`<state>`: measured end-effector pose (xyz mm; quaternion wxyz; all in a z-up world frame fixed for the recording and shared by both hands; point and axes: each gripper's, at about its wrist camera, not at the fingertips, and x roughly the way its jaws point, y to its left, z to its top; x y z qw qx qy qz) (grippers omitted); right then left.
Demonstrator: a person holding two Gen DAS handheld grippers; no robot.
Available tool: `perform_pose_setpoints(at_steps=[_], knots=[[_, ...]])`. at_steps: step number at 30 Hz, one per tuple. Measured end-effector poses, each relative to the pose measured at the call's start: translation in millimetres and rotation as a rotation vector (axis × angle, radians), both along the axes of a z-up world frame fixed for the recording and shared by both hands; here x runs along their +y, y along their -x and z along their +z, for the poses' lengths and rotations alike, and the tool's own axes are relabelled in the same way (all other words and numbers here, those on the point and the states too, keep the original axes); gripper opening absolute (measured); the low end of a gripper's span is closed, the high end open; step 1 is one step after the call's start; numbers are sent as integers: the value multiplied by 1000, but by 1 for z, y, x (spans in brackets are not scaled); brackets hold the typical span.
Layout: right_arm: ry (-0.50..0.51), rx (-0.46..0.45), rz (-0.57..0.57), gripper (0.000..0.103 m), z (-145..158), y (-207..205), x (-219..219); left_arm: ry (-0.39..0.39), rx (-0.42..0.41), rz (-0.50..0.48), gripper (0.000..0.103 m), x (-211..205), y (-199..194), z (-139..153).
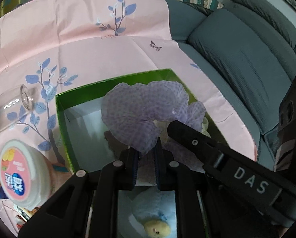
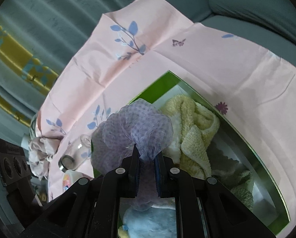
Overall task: Organize soft objects
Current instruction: 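Lower the purple bath puff into the green box and open the right tool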
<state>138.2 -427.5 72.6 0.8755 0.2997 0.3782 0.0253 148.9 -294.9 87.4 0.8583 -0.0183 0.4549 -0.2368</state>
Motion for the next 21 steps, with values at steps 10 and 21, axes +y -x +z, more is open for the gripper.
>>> perform_pose_setpoints(at_steps=[10, 21], knots=[[-14, 92, -20, 14, -20, -11, -15, -52, 95, -5, 13, -13, -14, -25], [-49, 122, -28, 14, -31, -14, -20, -72, 142, 15, 18, -16, -21, -37]])
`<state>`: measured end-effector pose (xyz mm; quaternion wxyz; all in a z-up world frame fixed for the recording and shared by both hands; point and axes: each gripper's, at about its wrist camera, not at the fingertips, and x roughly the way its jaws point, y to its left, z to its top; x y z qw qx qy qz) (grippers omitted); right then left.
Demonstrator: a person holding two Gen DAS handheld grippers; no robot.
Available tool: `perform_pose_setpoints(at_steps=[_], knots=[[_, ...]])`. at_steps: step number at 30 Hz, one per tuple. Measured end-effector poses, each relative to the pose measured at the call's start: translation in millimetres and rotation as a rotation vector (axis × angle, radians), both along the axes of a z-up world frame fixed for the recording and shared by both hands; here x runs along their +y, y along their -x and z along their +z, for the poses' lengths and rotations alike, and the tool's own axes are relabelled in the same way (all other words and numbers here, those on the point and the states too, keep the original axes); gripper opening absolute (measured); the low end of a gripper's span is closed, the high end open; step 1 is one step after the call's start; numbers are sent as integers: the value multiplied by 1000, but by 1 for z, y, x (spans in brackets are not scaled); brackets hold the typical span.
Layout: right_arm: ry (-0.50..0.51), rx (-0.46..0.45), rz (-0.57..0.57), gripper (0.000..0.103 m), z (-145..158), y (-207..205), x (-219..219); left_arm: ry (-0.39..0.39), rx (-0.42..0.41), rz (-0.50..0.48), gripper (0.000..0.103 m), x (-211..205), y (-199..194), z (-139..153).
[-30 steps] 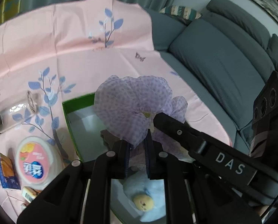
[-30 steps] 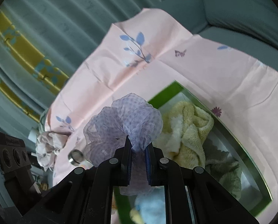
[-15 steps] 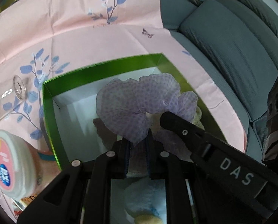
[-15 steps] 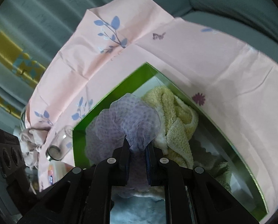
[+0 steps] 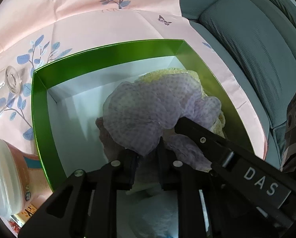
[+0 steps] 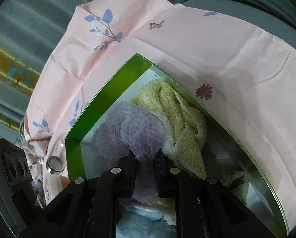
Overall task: Organize soft objects
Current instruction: 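Lower the purple bath puff into the green box and open the right tool, then move the right tool back to the red-white sock and grasp it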
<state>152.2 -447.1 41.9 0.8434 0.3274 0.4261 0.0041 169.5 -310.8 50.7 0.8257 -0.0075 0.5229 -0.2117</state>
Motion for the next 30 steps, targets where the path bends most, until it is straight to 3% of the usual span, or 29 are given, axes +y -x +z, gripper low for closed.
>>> perform_pose_setpoints(at_steps=[9, 11, 13, 16, 22, 24, 26, 30], knots=[[-25, -13, -18, 14, 6, 10, -4, -14, -15, -3, 30, 0, 4, 3], [-12, -47, -18, 24, 16, 19, -4, 5, -22, -11, 38, 4, 8, 10], [28, -88, -20, 44, 29, 31, -4, 34, -42, -17, 47, 9, 15, 21], [50, -158, -23, 61, 45, 46, -3, 55, -72, -30, 58, 14, 27, 37], [78, -243, -7, 63, 68, 68, 4, 110, -117, -37, 77, 31, 57, 62], [102, -263, -12, 65, 74, 76, 8, 133, -121, -35, 77, 40, 66, 68], [116, -284, -14, 74, 80, 83, 11, 153, -123, -34, 77, 49, 73, 73], [161, -335, 0, 75, 94, 100, 24, 186, -163, -12, 81, 78, 97, 91]])
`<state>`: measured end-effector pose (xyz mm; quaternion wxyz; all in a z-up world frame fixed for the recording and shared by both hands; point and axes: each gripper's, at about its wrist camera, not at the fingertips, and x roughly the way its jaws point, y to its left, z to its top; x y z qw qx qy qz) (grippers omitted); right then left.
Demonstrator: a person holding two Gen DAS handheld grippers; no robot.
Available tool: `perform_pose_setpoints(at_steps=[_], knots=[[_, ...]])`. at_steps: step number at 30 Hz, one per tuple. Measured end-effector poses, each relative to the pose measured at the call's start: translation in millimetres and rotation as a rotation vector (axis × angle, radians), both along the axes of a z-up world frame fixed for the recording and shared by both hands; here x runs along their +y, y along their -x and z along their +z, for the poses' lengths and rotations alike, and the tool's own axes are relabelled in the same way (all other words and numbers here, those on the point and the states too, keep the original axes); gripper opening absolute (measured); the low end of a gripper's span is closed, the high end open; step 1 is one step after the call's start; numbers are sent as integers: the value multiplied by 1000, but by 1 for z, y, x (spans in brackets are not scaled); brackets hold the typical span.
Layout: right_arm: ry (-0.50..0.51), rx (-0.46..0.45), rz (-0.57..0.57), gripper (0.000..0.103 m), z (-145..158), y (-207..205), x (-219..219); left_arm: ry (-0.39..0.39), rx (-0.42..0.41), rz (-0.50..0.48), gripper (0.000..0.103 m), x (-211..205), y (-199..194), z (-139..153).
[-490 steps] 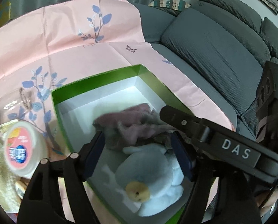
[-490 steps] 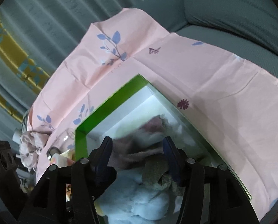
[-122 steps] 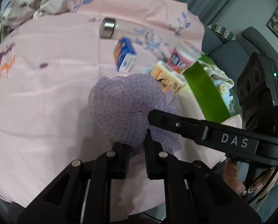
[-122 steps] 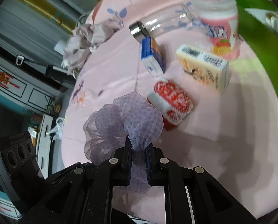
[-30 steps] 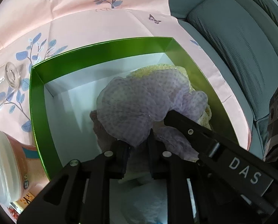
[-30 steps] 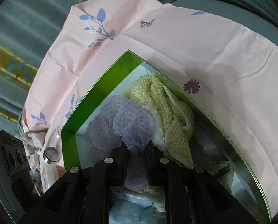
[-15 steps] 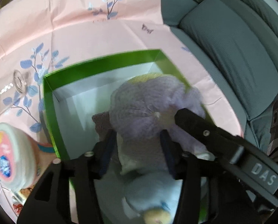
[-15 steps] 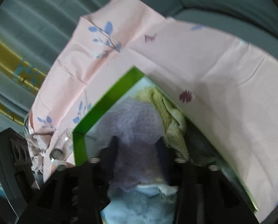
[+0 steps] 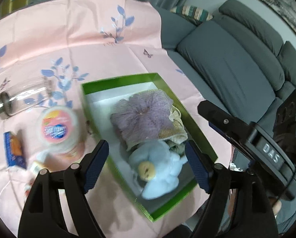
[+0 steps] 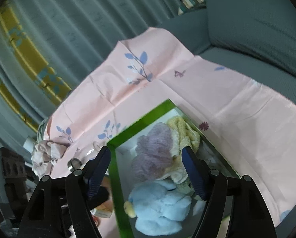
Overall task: Organize soft objects
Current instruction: 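Move the right tool back to the red-white sock and grasp it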
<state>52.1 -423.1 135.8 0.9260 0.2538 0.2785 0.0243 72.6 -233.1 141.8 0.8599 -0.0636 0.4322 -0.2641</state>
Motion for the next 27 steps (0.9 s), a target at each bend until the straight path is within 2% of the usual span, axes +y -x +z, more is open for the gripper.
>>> perform_pose_setpoints(at_steps=[7, 11, 15, 23, 27], knots=[[17, -67, 55, 80, 10, 25, 31, 30, -63, 113, 86, 75, 38, 18], [11, -33, 150, 81, -2, 32, 66, 24, -73, 210, 86, 122, 55, 15], [32, 24, 243, 81, -18, 30, 105, 52, -36, 313, 86, 167, 69, 2], [44, 142, 415, 81, -51, 18, 178, 30, 39, 433, 86, 225, 94, -44], [78, 202, 455, 80, -70, 6, 207, -30, 73, 493, 86, 239, 103, -68]])
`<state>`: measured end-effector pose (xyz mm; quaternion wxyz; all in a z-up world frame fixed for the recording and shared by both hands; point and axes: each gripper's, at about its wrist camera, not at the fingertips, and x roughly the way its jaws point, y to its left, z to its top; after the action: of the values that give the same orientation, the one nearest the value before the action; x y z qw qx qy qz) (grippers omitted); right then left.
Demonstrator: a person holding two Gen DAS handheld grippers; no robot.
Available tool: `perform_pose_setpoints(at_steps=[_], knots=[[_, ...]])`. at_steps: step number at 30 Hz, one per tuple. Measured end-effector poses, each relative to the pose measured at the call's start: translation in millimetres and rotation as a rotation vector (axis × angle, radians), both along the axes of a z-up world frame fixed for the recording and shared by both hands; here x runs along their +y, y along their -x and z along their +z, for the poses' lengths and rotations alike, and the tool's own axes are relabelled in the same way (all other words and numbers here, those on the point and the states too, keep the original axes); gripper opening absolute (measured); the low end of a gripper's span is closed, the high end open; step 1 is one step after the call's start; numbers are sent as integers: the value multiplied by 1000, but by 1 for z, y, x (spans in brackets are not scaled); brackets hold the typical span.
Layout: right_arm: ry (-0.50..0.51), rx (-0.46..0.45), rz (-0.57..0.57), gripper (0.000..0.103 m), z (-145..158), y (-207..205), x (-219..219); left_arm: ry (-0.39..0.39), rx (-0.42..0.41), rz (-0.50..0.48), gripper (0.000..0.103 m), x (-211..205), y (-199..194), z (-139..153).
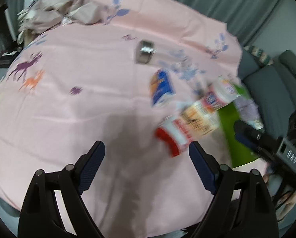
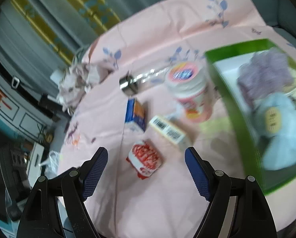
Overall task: Organize soft objects
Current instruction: 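Move the right tool back to the red-white sock and grasp it, then carry the red-white sock with the right tool and release it into the box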
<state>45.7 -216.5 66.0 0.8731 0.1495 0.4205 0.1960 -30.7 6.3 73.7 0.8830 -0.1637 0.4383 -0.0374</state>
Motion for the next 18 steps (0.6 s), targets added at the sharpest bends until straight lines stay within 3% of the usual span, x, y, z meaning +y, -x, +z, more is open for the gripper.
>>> perform_pose_setpoints(at_steps=[3, 8, 13, 15, 16, 18], knots=[[10, 43, 26, 80, -13, -11, 18, 12, 25, 9, 86, 7, 8, -15], [94, 74, 63, 70, -27, -24, 46, 33, 37, 7, 86, 12, 13, -25], [186, 120, 75, 57, -45, -35, 63, 29, 35, 2, 85, 13, 18, -28], [233, 109, 74, 55, -48, -36, 67, 33, 29, -1, 85, 14, 19, -28], [250, 100, 74, 49, -49, -36, 68, 35, 27, -3, 85, 15, 20, -28], [238, 98, 84, 43, -49, -35, 68, 39, 26, -6, 85, 16, 21, -29]])
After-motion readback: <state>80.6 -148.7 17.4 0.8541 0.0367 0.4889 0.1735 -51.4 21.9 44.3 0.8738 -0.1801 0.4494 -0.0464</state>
